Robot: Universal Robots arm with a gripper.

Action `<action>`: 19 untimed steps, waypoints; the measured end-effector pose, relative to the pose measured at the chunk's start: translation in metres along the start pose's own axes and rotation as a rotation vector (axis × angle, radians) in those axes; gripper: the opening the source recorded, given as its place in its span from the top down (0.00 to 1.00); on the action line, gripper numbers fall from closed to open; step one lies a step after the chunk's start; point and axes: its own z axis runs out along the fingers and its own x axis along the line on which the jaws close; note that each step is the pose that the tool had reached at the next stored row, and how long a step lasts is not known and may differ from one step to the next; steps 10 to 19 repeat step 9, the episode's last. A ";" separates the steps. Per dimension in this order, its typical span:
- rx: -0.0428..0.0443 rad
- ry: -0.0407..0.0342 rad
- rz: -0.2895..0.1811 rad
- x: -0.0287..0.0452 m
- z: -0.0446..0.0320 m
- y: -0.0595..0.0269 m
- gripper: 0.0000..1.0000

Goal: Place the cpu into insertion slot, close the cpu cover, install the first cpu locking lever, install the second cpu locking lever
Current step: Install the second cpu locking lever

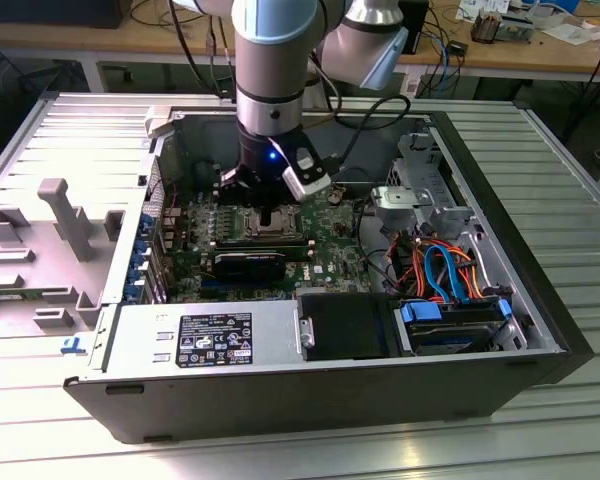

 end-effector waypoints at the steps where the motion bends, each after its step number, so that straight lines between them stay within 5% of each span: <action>1: 0.0000 0.0000 0.000 0.0001 -0.0037 0.0001 0.89; 19: -0.0001 -0.0001 0.000 0.0001 -0.0058 0.0002 0.89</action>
